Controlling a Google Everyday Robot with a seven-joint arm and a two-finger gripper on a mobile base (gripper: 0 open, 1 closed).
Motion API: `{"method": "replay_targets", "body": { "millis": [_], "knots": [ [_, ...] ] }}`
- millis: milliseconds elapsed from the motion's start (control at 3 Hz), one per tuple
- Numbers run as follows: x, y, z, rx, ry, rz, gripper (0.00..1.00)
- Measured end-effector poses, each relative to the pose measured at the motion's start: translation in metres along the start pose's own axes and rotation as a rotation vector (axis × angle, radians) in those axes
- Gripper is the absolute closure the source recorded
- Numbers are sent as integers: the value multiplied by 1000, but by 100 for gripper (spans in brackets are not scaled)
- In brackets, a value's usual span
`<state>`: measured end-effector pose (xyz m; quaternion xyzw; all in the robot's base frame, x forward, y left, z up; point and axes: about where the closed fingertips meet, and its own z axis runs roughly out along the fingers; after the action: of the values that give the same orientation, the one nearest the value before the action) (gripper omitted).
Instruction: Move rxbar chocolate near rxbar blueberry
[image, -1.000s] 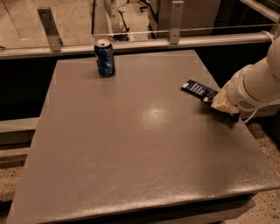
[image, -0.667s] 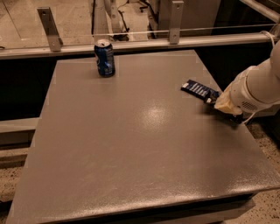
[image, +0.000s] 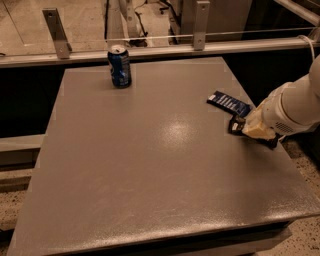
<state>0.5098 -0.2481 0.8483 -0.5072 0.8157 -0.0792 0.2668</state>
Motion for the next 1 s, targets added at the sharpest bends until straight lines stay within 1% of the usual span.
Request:
{"method": "replay_targets", "body": {
  "millis": [333, 667, 1000],
  "knots": [
    [-11, 2, -4, 3, -30, -9, 5],
    [-27, 2, -23, 27, -117, -16, 0],
    [-24, -10, -41, 56, -248, 14, 0]
  ]
}}
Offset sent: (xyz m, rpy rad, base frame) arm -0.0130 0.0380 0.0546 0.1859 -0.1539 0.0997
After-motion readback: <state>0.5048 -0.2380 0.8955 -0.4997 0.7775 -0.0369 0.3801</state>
